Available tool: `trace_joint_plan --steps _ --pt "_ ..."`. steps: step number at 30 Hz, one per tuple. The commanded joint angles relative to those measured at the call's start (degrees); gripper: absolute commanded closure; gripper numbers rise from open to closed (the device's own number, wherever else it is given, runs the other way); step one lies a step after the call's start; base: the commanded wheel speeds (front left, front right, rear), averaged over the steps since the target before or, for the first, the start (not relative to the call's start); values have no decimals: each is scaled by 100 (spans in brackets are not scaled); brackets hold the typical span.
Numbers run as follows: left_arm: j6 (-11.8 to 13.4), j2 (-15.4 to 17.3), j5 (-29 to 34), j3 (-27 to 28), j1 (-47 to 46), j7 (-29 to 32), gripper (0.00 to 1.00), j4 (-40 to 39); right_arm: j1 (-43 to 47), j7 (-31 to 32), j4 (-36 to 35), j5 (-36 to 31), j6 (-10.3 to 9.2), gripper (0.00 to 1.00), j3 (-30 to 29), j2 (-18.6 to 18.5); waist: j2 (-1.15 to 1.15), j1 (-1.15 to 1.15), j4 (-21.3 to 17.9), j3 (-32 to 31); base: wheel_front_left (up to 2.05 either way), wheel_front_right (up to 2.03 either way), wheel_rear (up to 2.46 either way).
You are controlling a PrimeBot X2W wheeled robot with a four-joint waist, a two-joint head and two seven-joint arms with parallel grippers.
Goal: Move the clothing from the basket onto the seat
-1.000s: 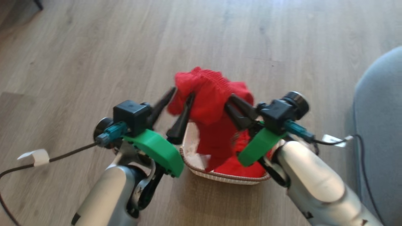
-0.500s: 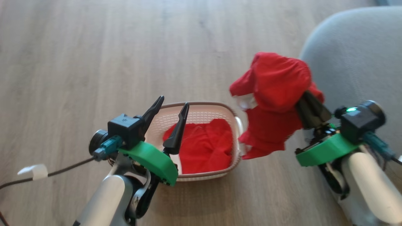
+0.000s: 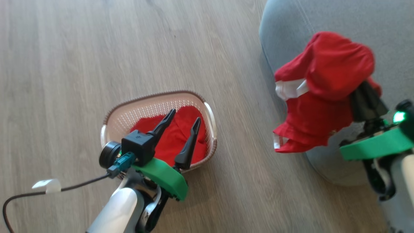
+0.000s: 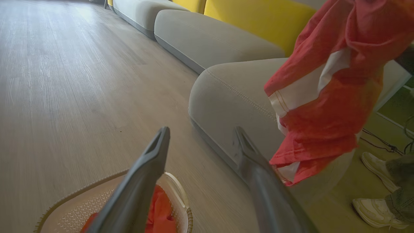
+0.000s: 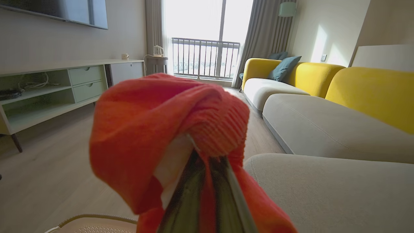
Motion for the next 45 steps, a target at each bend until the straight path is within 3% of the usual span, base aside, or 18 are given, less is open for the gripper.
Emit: trace_joint_plan --steps 1,14,22,29,35,37,41,42,44,45 --pt "-47 26 70 130 -322 -73 0 -155 -319 18 -116 85 -1 100 -76 -200 0 0 -82 308 0 0 0" --pt "-104 303 460 93 -1081 131 0 -516 -2782 247 1336 184 -1 100 -1087 -731 0 0 145 2094 0 0 0" --pt "-69 344 653 61 -1473 218 0 -788 -4901 321 2807 -64 -1 100 -2147 -1079 0 0 565 3093 0 0 0" --pt "-12 343 740 40 -1577 143 0 -1032 -6181 367 3685 -832 -1 100 -3000 -1719 0 0 803 3646 0 0 0" --pt "23 340 789 -48 -1538 136 0 -1272 -6516 541 4332 -1791 -1 100 -4214 -2235 0 0 904 3901 0 0 0" --pt "80 364 803 -60 -1451 173 0 -1375 -6335 490 4683 -2337 -1 100 -4786 -2147 0 0 890 3967 0 0 0" --pt "167 459 839 -39 -1304 245 0 -1452 -6095 235 5068 -2918 -1 100 -5310 -1734 0 0 816 3988 0 0 0" --pt "187 481 844 -32 -1272 265 0 -1473 -6071 125 5126 -3034 -1 79 -5373 -1645 0 0 793 3983 0 0 0" --pt "224 531 847 4 -1232 308 0 -1520 -6087 -33 5242 -3200 -1 0 -5460 -1496 0 0 745 3968 0 0 0" --pt "241 555 843 29 -1219 327 0 -1539 -6108 -92 5313 -3259 -1 0 -5470 -1436 0 0 717 3949 0 0 0"
